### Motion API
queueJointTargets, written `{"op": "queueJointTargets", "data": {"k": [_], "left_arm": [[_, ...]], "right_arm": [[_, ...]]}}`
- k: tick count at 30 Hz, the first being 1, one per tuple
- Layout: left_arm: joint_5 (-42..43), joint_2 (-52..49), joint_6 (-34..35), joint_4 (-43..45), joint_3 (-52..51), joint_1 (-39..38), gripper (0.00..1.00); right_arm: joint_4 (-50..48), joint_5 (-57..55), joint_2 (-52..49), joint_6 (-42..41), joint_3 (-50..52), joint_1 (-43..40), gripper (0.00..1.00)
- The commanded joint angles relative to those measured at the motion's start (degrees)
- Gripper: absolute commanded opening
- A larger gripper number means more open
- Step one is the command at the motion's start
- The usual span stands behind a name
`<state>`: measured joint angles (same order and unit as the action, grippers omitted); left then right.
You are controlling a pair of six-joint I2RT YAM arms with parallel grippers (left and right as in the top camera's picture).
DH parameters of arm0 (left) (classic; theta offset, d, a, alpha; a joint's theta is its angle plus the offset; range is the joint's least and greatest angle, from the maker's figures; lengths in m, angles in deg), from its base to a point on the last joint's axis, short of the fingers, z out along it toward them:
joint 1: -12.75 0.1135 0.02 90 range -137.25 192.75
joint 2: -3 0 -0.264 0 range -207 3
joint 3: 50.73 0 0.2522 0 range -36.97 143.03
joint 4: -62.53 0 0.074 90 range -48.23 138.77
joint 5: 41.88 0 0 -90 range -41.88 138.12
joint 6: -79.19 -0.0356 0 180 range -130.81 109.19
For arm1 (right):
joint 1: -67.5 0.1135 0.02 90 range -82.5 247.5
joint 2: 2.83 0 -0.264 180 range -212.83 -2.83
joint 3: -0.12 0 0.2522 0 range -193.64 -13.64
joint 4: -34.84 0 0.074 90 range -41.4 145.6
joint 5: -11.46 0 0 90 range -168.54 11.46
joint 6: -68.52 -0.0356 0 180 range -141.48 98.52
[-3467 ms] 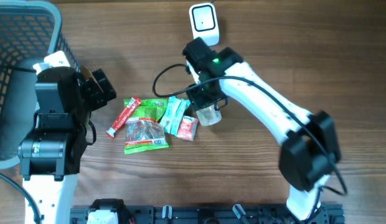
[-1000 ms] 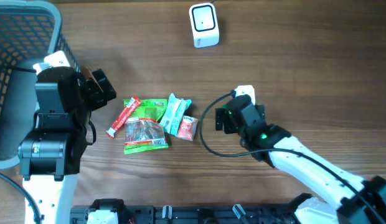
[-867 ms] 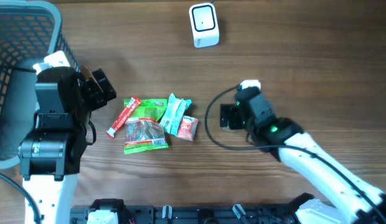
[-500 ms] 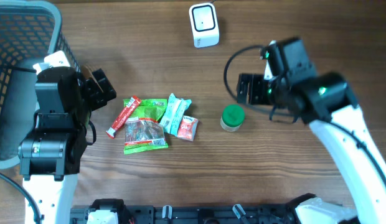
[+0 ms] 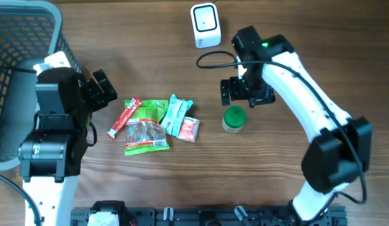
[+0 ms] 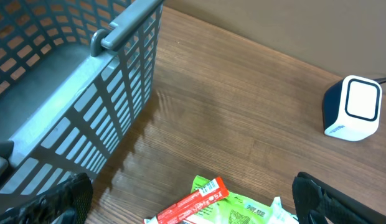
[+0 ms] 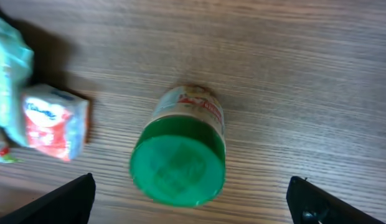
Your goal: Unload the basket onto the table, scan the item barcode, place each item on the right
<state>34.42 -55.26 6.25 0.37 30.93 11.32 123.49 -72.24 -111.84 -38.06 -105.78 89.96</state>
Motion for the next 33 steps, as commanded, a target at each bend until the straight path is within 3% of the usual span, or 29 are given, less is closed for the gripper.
{"op": "queueJointTargets", "data": {"k": [1,12,17,27,33], "left_arm": [[-0.5,0.0,-0.3,0.1,0.8,0.3,1.00],[-0.5,0.0,-0.3,-0.3,0.8,0.3,1.00],[-0.5,0.0,-0.3,-0.3,0.8,0.3,1.00],[-0.5,0.0,-0.3,-0.2,0.8,0.3,1.00],[-0.5,0.0,-0.3,-0.3,0.8,0.3,1.00]], "right_arm": [[0.1,1.2,-4.0,4.5,0.3,0.2,0.97],[-9.2,1.3,-5.1,6.8,10.4,0.5,0.93],[-12.8,1.3,-5.1,7.4,11.8,1.2,0.84],[-11.6,1.0,-5.1,10.6,11.8,1.2,0.83],[-10.1,1.0,-5.1,8.6,11.8,1.2,0.76]]}}
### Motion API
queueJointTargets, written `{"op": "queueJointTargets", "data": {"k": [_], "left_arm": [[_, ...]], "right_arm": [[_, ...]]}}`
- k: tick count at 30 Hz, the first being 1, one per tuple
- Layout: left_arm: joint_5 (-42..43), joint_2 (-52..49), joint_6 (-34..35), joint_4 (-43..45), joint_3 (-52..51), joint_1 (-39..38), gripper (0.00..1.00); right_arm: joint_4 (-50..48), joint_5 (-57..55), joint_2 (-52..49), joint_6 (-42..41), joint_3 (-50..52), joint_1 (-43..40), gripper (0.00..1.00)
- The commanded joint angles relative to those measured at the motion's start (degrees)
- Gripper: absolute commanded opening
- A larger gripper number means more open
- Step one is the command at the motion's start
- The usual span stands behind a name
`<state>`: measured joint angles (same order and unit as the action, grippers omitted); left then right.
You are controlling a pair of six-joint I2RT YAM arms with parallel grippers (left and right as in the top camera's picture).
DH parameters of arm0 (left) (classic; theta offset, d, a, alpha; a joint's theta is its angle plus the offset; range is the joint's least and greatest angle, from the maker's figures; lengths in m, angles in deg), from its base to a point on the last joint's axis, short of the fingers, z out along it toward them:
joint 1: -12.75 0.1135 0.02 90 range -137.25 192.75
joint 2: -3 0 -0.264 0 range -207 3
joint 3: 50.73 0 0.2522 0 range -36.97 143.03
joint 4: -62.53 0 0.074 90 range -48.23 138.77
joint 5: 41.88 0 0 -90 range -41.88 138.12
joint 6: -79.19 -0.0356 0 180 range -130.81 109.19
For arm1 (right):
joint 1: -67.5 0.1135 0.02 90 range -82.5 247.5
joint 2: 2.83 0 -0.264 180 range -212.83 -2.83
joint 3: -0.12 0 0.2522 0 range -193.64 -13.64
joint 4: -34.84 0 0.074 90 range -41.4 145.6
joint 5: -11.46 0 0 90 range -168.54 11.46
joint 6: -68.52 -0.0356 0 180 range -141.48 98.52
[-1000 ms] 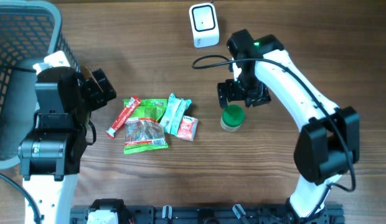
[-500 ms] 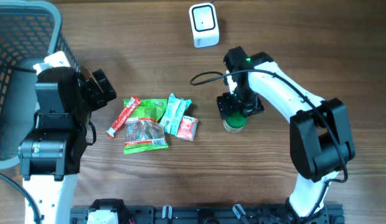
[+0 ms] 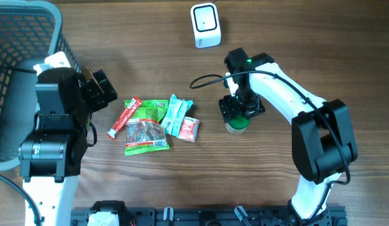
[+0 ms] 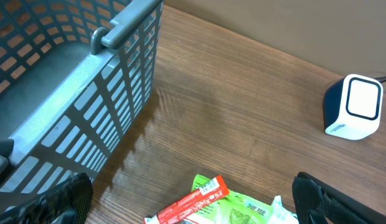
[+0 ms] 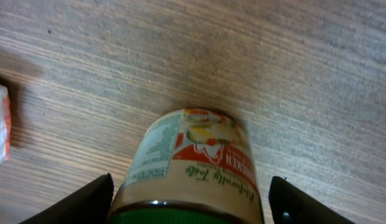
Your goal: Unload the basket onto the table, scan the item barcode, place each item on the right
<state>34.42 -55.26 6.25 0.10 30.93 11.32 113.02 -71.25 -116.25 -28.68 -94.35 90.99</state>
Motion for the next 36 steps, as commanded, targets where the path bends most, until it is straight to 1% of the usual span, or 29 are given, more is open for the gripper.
{"op": "queueJointTargets", "data": {"k": [1,3,8,15,17,18,21,25,29,33,36], "left_arm": [[-0.5,0.0,-0.3,0.0,0.8,0.3,1.00],[-0.5,0.0,-0.3,0.0,0.8,0.3,1.00],[-0.5,0.0,-0.3,0.0,0.8,0.3,1.00],[-0.5,0.0,-0.3,0.0,0.8,0.3,1.00],[-0.5,0.0,-0.3,0.0,0.8,0.3,1.00],[-0.5,0.0,-0.3,0.0,0.8,0.3,1.00],[-0.5,0.0,-0.3,0.0,0.8,0.3,1.00],[-0.5,0.0,-0.3,0.0,0.8,0.3,1.00],[-0.5,0.0,-0.3,0.0,0.8,0.3,1.00],[-0.5,0.0,-0.3,0.0,0.8,0.3,1.00],[-0.5,0.0,-0.3,0.0,0.8,0.3,1.00]], "right_arm": [[0.2,0.1,-0.7,-1.4,0.4,0.2,0.74],[-0.4,0.1,-0.7,-3.3,0.4,0.2,0.73],[-2.1,0.1,-0.7,-10.5,0.4,0.2,0.63],[-4.7,3.1,-0.7,-21.8,0.4,0.2,0.63],[-5.4,3.3,-0.7,-22.7,0.4,0.2,0.65],[-5.6,3.0,-0.7,-22.3,0.4,0.2,0.67],[-5.6,3.1,-0.7,-16.5,0.2,0.0,0.73],[-1.9,3.1,-0.2,-9.6,-2.3,0.0,0.89],[-1.5,2.9,1.5,-7.5,-3.2,0.1,0.92],[-1.1,2.9,1.4,-6.8,-2.4,0.2,0.92],[-3.1,2.6,1.4,-6.3,-0.3,0.3,0.92]]}}
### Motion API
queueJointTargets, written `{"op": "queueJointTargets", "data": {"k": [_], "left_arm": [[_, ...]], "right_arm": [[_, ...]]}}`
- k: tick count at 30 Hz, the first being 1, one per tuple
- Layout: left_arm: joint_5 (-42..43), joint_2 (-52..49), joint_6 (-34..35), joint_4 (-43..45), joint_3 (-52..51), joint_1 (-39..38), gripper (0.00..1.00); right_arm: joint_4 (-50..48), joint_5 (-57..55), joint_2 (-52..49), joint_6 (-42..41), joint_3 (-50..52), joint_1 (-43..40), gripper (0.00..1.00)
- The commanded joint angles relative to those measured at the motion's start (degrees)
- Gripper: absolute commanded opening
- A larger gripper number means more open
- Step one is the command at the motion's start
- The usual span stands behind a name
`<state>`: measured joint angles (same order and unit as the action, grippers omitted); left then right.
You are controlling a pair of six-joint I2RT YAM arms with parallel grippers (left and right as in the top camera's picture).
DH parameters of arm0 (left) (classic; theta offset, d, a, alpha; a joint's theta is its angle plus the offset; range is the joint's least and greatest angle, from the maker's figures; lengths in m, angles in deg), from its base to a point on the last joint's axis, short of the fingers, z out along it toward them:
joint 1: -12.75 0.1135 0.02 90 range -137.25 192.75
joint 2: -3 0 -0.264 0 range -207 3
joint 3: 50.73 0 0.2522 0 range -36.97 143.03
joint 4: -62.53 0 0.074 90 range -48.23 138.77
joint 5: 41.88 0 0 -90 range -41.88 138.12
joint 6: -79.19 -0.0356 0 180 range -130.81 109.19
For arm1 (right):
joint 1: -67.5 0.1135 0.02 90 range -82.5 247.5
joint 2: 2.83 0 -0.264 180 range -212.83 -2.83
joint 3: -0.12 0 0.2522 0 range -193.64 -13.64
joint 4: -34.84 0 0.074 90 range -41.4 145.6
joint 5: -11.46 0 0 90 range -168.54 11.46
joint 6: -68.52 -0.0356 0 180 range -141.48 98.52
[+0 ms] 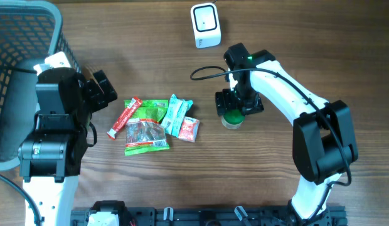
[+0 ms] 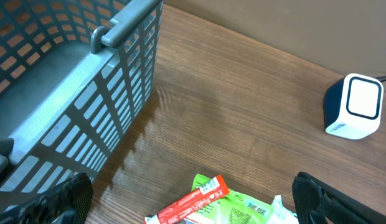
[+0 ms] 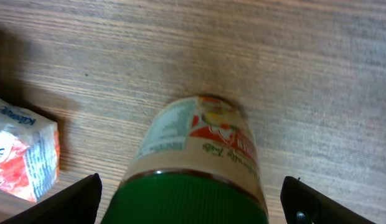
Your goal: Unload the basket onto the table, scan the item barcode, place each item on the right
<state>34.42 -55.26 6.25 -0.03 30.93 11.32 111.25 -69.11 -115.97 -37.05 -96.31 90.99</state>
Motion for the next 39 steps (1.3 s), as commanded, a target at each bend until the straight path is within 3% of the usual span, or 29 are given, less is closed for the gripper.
{"op": "queueJointTargets", "data": {"k": [1,10,15,19,24,27,33,39], "left_arm": [[-0.5,0.0,-0.3,0.1,0.8,0.3,1.00],[-0.5,0.0,-0.3,0.1,0.8,0.3,1.00],[-0.5,0.0,-0.3,0.1,0.8,0.3,1.00],[-0.5,0.0,-0.3,0.1,0.8,0.3,1.00],[-0.5,0.0,-0.3,0.2,0.8,0.3,1.00],[-0.5,0.0,-0.3,0.1,0.8,0.3,1.00],[-0.5,0.0,-0.3,0.1,0.8,0.3,1.00],[-0.5,0.0,-0.3,0.1,0.8,0.3,1.00]], "right_arm": [[-2.3,-0.3,1.1,2.2,2.5,0.3,0.92],[-5.4,-0.7,1.1,8.9,4.4,1.1,0.87],[-7.8,-0.5,1.1,-2.8,4.4,1.1,0.81],[-9.2,-0.4,1.1,-11.0,4.4,1.1,0.66],[-10.6,-0.4,1.1,-13.3,4.4,1.1,0.67],[-11.3,-0.4,1.2,-12.5,4.1,1.1,0.74],[-9.9,-0.3,1.3,-4.0,2.6,0.9,0.84],[-6.4,3.8,1.4,6.7,2.5,1.1,0.86]]}}
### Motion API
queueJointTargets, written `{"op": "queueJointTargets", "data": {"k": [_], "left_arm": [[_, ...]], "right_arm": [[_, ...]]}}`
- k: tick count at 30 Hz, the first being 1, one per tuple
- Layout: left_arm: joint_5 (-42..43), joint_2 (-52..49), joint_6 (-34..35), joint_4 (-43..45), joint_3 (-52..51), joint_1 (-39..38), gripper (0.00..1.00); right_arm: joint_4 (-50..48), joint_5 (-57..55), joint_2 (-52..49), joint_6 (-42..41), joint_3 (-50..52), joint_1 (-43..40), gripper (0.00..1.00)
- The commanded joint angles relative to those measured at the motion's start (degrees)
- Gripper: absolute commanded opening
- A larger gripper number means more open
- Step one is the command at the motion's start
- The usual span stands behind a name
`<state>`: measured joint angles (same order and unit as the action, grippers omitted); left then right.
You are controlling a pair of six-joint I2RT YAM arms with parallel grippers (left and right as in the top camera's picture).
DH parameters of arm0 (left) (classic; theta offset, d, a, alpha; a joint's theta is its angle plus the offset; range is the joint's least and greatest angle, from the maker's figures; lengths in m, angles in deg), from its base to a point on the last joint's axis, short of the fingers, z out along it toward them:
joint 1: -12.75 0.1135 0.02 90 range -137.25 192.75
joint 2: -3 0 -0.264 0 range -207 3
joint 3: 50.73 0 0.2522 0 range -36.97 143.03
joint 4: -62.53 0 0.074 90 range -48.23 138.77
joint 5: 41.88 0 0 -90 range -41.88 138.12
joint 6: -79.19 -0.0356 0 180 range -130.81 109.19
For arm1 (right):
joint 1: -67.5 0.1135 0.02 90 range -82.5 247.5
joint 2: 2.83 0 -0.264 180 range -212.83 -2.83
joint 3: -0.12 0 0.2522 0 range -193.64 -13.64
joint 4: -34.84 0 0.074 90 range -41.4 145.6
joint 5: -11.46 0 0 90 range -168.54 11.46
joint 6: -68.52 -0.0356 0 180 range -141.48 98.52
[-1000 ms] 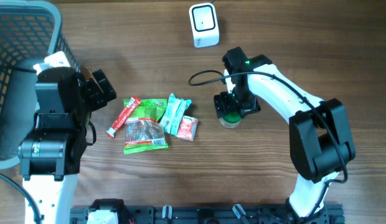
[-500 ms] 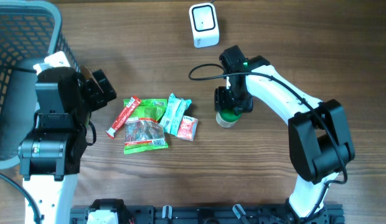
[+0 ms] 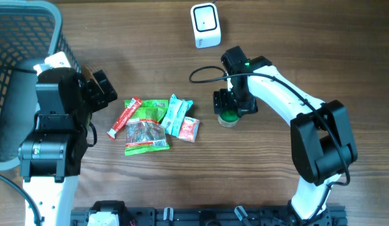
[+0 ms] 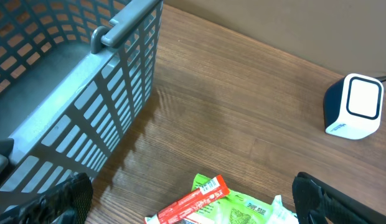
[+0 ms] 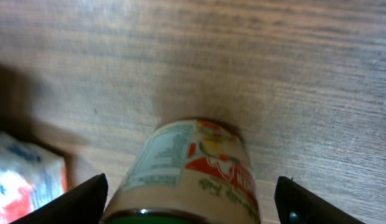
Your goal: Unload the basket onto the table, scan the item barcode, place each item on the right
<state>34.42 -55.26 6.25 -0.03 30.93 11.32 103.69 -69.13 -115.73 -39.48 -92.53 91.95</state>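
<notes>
A jar with a green lid (image 3: pixel 227 117) and a printed label (image 5: pixel 193 162) stands upright on the table, right of the snack pile. My right gripper (image 3: pixel 232 103) is directly over it. Its open jaws (image 5: pixel 192 202) straddle the jar just under the lid; the left finger touches the glass and a thin gap shows at the right finger. The white barcode scanner (image 3: pixel 205 24) (image 4: pixel 355 107) sits at the far edge, its window facing up. My left gripper (image 3: pixel 100 88) hangs open and empty (image 4: pixel 193 211) beside the basket.
A grey mesh basket (image 3: pixel 25 50) (image 4: pixel 87 81) fills the far left corner. A pile of snack packets (image 3: pixel 154 125), including a red stick (image 4: pixel 193 202), lies mid-table, with a small red-and-white pack (image 5: pixel 25 174) close to the jar's left side. A black cable (image 3: pixel 204 72) loops behind the right arm.
My right gripper has sunk lower around the jar, so the lid has nearly dropped out of the wrist view. Jar and gripper sit slightly further left. The left arm has not moved.
My right gripper first hovered open behind the jar, with the lid seen from above. Then it stood over the jar with its fingers at the jar's sides, and the jar has since shifted a little left. The left arm stayed still throughout.
</notes>
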Motion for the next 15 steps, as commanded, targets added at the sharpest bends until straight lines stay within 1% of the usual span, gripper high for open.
{"op": "queueJointTargets", "data": {"k": [1,5,7,11,15], "left_arm": [[-0.5,0.0,-0.3,0.2,0.8,0.3,1.00],[-0.5,0.0,-0.3,0.1,0.8,0.3,1.00],[-0.5,0.0,-0.3,0.1,0.8,0.3,1.00],[-0.5,0.0,-0.3,0.1,0.8,0.3,1.00],[-0.5,0.0,-0.3,0.1,0.8,0.3,1.00]], "right_arm": [[1.5,4.0,1.2,10.0,-1.3,0.3,0.86],[2.2,3.5,1.2,13.1,-1.3,0.7,0.86],[2.2,3.6,1.2,12.9,-1.3,0.7,0.84],[1.9,3.5,1.2,6.1,-1.3,0.7,0.77],[1.4,2.6,1.2,-1.2,-1.2,0.7,0.73]]}}
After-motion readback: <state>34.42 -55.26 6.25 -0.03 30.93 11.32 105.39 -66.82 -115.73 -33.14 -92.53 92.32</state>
